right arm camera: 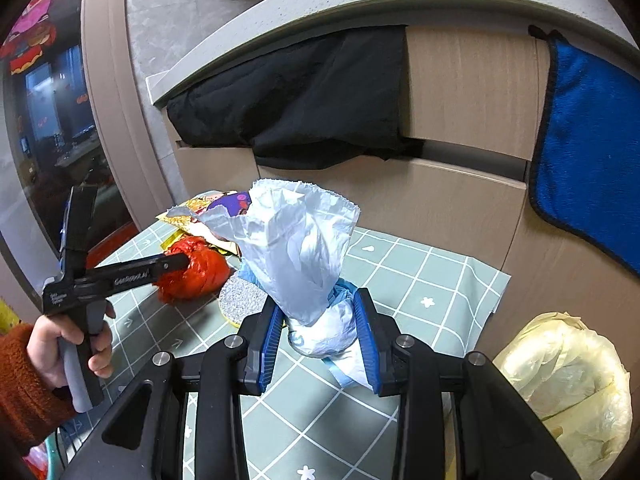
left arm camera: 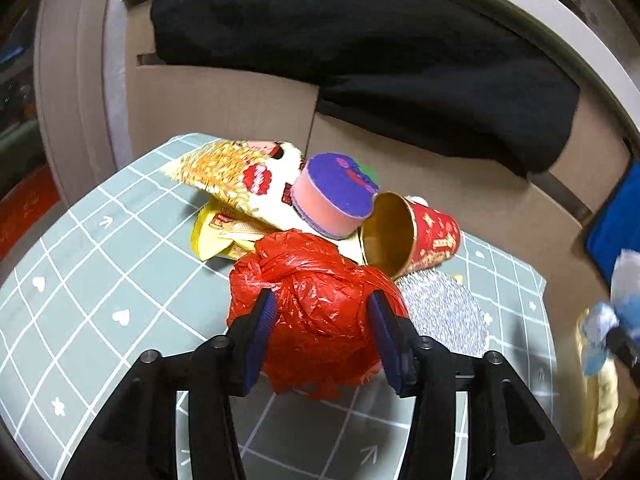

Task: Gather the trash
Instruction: 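Grasp the red plastic bag with the left tool while the right holds the tissue, then carry the red bag and white tissue over the bin and release both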

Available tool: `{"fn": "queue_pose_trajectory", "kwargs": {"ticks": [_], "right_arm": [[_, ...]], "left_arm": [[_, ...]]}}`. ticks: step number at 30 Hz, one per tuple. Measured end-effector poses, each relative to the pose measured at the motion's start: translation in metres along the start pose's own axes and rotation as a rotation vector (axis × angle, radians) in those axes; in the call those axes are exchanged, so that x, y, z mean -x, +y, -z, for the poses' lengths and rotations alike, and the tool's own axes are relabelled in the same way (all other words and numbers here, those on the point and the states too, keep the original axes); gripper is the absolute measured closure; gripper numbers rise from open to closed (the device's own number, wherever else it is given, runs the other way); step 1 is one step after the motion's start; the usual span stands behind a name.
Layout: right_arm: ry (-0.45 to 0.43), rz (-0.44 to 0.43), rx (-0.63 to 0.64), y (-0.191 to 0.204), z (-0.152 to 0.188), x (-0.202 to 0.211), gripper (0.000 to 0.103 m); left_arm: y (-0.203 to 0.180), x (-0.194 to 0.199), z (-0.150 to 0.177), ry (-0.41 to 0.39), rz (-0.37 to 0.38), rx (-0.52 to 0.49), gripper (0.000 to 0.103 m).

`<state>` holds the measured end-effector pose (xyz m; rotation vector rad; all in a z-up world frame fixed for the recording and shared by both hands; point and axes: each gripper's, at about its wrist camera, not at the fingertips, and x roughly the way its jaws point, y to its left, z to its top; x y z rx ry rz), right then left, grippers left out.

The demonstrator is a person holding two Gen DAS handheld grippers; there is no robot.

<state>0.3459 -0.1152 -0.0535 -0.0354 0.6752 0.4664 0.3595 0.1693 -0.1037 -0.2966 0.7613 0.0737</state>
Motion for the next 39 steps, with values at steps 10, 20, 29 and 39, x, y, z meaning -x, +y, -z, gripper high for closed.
{"fn": "queue_pose_trajectory", "kwargs": {"ticks": [10, 20, 29, 39], "right_arm": [[0.004, -0.019, -0.015, -0.004, 0.008, 0.002, 0.07], [-0.053, -0.005, -0.016, -0.009, 0.006, 0.031, 0.07], [-0.146, 0.067, -0.029, -0.028, -0.003, 0.078, 0.07], [-0.218, 0.2, -0.088, -0.081, 0.004, 0.146, 0.07]], "left_arm": [[-0.007, -0.007, -0.004, 0.029, -0.03, 0.011, 0.058], [-0.044, 0.046, -0.006, -0.09, 0.016, -0.078, 0.078], [-0.12, 0.128, -0.003, -0.271, 0.173, -0.203, 0.079], [-0.218, 0.15, 0.024, -0.264, 0.375, -0.339, 0.078]]}}
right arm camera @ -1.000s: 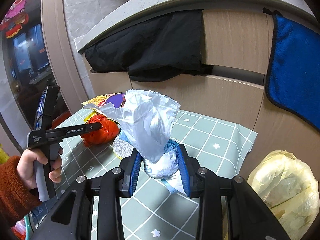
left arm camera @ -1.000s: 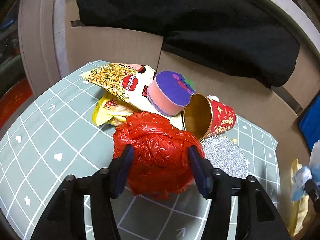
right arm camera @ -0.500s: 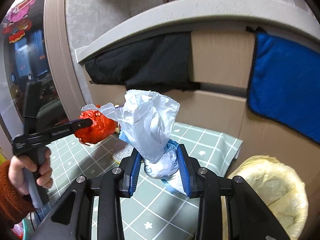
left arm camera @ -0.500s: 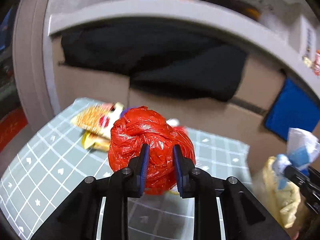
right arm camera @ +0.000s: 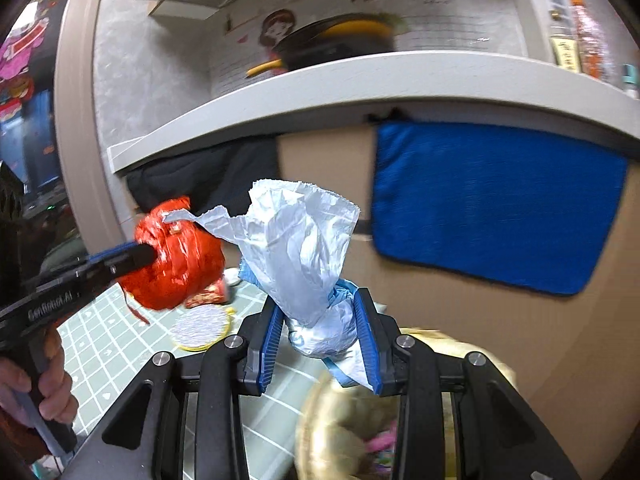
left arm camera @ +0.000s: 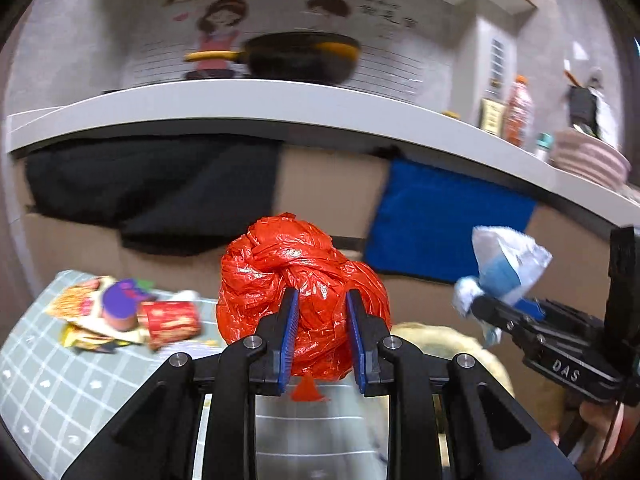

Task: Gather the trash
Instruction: 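Carry the red bag and white tissue over the bin and release both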

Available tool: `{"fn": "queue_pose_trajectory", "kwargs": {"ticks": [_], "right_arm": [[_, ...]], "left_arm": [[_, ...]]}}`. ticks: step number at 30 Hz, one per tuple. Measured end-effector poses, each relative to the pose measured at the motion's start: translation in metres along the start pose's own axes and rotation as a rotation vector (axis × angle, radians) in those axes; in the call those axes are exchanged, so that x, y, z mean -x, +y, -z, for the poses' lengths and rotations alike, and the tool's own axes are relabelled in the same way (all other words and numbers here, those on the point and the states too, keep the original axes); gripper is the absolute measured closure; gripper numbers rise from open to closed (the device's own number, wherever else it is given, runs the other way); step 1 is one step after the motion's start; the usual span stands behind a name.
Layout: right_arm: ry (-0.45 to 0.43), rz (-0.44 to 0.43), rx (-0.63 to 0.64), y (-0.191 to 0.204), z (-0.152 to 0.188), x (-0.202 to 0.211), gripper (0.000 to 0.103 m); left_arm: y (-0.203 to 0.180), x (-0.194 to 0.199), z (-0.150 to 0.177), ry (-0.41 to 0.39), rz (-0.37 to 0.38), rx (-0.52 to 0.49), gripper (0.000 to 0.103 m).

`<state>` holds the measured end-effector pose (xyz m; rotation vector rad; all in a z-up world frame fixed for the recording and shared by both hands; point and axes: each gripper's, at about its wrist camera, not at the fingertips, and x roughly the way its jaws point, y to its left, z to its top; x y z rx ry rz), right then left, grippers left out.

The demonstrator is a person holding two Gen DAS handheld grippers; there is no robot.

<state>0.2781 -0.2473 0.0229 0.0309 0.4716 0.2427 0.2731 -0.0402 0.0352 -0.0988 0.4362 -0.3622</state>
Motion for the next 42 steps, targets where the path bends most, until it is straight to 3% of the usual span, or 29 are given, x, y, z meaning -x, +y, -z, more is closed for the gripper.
{"fn": "queue_pose_trajectory", "kwargs": {"ticks": [7, 11, 23, 39, 42], "right_arm": [[-0.012, 0.084, -0.044, -0.046, 0.006, 0.026, 0.07], [0.008, 0.108, -0.064, -0.064, 0.016, 0.027, 0.07], [0.074, 0.111, -0.156, -0.101, 0.048, 0.008, 0.07], [0.125, 0.136, -0.183, -0.111, 0.066, -0.004, 0.069], [0.121, 0.148, -0.191, -0.111, 0.067, -0.004, 0.067]], "left_arm": [[-0.066, -0.032, 0.014, 0.057, 0.121, -0.07, 0.078], [-0.087, -0.05, 0.026, 0.093, 0.149, -0.088, 0.078], [-0.105, -0.087, 0.06, 0.199, 0.157, -0.095, 0.078], [-0.104, -0.109, 0.067, 0.267, 0.192, -0.066, 0.078], [-0.101, -0.113, 0.065, 0.302, 0.239, -0.043, 0.07]]}}
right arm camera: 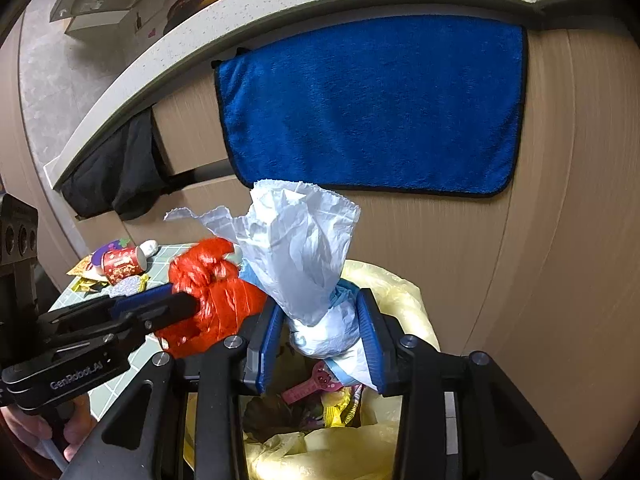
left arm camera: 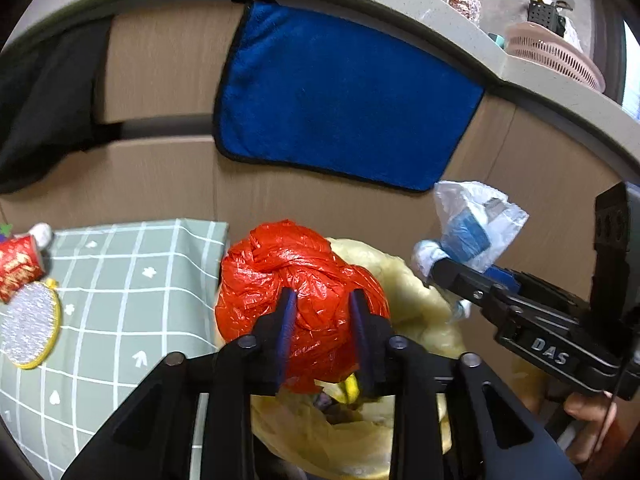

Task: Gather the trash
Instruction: 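Carry the red bag and white tissue over the bin and release both, then move the left tool to the table and grasp the yellow crisp snack bag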

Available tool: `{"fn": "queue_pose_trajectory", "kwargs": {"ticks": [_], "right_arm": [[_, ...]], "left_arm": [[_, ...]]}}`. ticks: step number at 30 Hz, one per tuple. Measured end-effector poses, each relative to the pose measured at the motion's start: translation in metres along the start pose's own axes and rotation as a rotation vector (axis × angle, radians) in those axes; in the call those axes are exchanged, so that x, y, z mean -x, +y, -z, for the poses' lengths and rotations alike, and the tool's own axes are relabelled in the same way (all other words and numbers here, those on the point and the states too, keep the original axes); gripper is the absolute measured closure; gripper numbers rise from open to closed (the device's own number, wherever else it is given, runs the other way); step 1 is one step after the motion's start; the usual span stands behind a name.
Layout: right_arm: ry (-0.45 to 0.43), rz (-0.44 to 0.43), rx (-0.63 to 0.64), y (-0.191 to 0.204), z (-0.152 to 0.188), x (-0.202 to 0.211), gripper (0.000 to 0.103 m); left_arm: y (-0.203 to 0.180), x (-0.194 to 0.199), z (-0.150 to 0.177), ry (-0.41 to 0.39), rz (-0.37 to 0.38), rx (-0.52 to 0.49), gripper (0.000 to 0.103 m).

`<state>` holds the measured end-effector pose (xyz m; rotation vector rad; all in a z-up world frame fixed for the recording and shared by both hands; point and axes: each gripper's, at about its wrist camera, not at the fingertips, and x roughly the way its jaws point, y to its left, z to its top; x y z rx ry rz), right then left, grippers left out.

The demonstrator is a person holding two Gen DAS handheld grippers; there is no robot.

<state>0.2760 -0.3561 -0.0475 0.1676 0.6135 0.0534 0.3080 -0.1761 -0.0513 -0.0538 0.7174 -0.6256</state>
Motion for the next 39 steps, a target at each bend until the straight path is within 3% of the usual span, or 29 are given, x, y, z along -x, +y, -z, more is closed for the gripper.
{"fn": "queue_pose_trajectory", "kwargs": {"ticks": [4, 10, 17, 30, 35, 39], "right_arm": [[0.019, 0.017, 0.002, 0.001, -0.001, -0.001, 0.063], [0.014, 0.002, 0.018, 0.011, -0.007, 0.012, 0.06], [-0.061, 0.006, 0.095, 0.052, -0.022, 0.041, 0.059], [-0.132, -0.107, 0.235, 0.172, -0.052, 0.052, 0.059], [-0.179, -0.15, 0.261, 0.215, -0.067, 0.041, 0.059], [-0.187, -0.176, 0.274, 0.244, -0.08, 0.015, 0.059]], "left_arm": [[0.005, 0.012, -0.004, -0.024, 0.008, 0.011, 0.058], [0.012, 0.049, -0.011, -0.074, -0.025, -0.006, 0.057], [0.052, 0.117, -0.016, -0.169, -0.14, 0.019, 0.057], [0.165, 0.246, -0.002, -0.349, -0.413, 0.119, 0.057], [0.23, 0.264, 0.002, -0.38, -0.509, 0.213, 0.056], [0.283, 0.256, 0.009, -0.385, -0.555, 0.291, 0.055]]}}
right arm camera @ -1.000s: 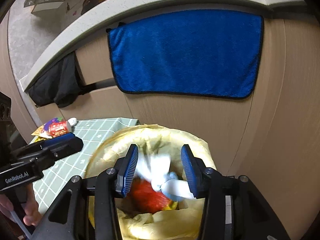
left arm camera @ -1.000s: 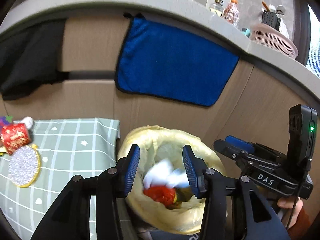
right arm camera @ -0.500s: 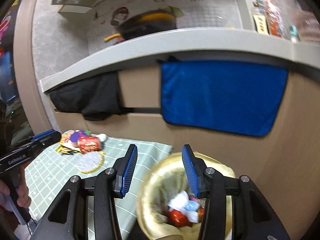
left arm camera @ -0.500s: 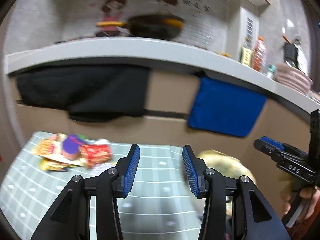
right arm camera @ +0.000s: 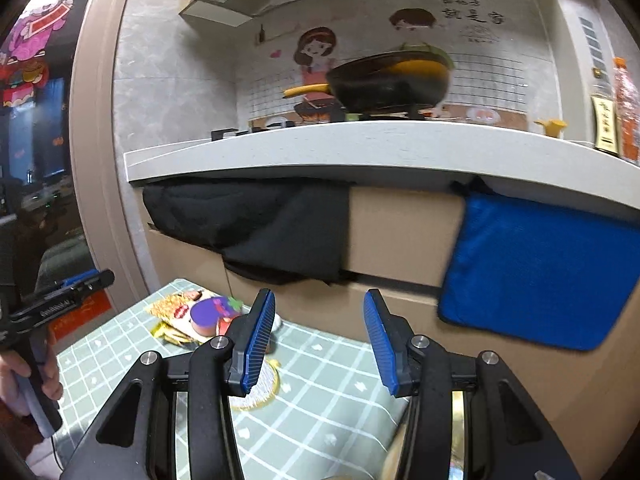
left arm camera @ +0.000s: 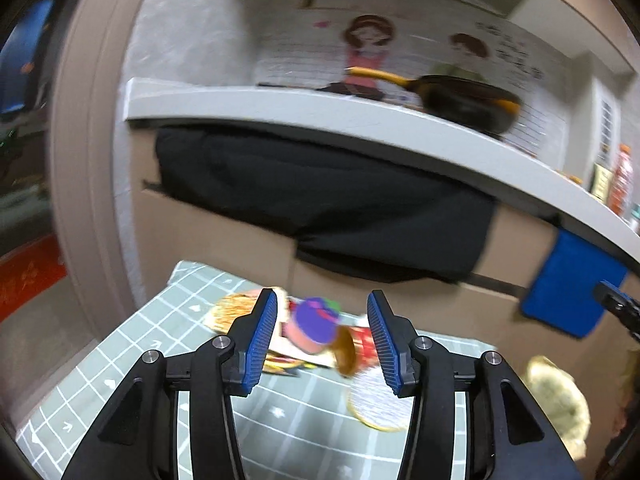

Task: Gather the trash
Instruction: 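Move the left tool to the table and grasp the yellow crisp snack bag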

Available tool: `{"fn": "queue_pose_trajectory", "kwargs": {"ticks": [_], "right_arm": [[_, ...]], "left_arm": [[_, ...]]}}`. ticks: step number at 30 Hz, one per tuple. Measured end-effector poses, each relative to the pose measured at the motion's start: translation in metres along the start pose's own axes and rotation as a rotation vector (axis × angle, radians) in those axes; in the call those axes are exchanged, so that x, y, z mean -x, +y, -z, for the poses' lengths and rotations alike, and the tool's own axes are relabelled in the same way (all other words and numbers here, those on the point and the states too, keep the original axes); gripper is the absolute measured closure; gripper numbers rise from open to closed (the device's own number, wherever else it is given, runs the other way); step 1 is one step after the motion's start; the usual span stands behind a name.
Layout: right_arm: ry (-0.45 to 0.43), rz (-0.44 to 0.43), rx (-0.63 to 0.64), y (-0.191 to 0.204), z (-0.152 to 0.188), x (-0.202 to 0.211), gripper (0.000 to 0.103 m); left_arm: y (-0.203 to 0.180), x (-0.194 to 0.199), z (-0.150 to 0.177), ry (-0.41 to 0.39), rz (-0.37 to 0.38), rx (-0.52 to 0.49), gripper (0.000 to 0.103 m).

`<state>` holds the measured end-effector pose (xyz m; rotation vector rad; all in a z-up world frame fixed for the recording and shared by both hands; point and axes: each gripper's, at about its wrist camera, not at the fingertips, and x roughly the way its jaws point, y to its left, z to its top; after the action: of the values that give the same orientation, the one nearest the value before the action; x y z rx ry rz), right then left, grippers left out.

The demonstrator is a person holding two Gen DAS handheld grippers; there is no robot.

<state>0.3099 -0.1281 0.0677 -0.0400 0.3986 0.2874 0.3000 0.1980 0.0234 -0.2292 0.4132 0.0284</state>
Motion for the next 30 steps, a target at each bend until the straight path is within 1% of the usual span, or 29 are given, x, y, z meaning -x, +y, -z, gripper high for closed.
{"fn": "queue_pose_trajectory", "kwargs": {"ticks": [2, 5, 8, 11, 13, 15, 16, 17, 18, 20, 22, 23, 24, 25, 28, 30], "right_arm": [[0.016, -0.017, 0.005, 0.008, -0.002, -0.019, 0.059], [0.058, -0.044, 0.013, 0.018, 0.001, -0.053, 0.059], [0.11, -0.061, 0.03, 0.027, 0.011, -0.084, 0.059], [0.169, -0.103, 0.025, 0.032, 0.029, -0.113, 0.059], [0.199, -0.12, 0.017, 0.034, 0.04, -0.127, 0.059], [0.227, -0.136, 0.006, 0.034, 0.052, -0.139, 0.059], [0.241, -0.143, -0.001, 0.034, 0.058, -0.144, 0.06], [0.249, -0.147, -0.003, 0.034, 0.062, -0.146, 0.059], [0.257, -0.149, -0.004, 0.034, 0.066, -0.149, 0.059], [0.267, -0.152, 0.0, 0.033, 0.072, -0.152, 0.059], [0.271, -0.149, 0.008, 0.032, 0.077, -0.154, 0.06], [0.274, -0.149, 0.011, 0.03, 0.079, -0.155, 0.059], [0.277, -0.15, 0.012, 0.029, 0.08, -0.155, 0.059], [0.283, -0.152, 0.01, 0.028, 0.082, -0.157, 0.06], [0.304, -0.166, -0.006, 0.024, 0.086, -0.164, 0.059], [0.316, -0.177, -0.018, 0.024, 0.09, -0.166, 0.059]], "left_arm": [[0.018, -0.019, 0.006, 0.017, -0.03, 0.035, 0.055], [0.046, -0.054, 0.021, 0.078, -0.046, 0.096, 0.055], [0.066, -0.083, 0.035, 0.133, -0.018, 0.147, 0.055], [0.076, -0.11, 0.042, 0.18, 0.023, 0.17, 0.055], [0.08, -0.127, 0.043, 0.206, 0.029, 0.184, 0.055], [0.083, -0.142, 0.042, 0.216, -0.011, 0.196, 0.055], [0.088, -0.148, 0.041, 0.209, -0.046, 0.209, 0.055], [0.094, -0.154, 0.04, 0.192, -0.092, 0.238, 0.055], [0.099, -0.156, 0.039, 0.18, -0.122, 0.265, 0.055], [0.115, -0.16, 0.039, 0.15, -0.184, 0.354, 0.055], [0.127, -0.162, 0.04, 0.143, -0.203, 0.415, 0.053], [0.132, -0.164, 0.04, 0.147, -0.209, 0.429, 0.051], [0.136, -0.167, 0.041, 0.163, -0.203, 0.436, 0.051], [0.136, -0.173, 0.043, 0.19, -0.18, 0.431, 0.051], [0.128, -0.186, 0.05, 0.279, -0.08, 0.393, 0.052], [0.117, -0.188, 0.055, 0.313, -0.029, 0.354, 0.052]]}}
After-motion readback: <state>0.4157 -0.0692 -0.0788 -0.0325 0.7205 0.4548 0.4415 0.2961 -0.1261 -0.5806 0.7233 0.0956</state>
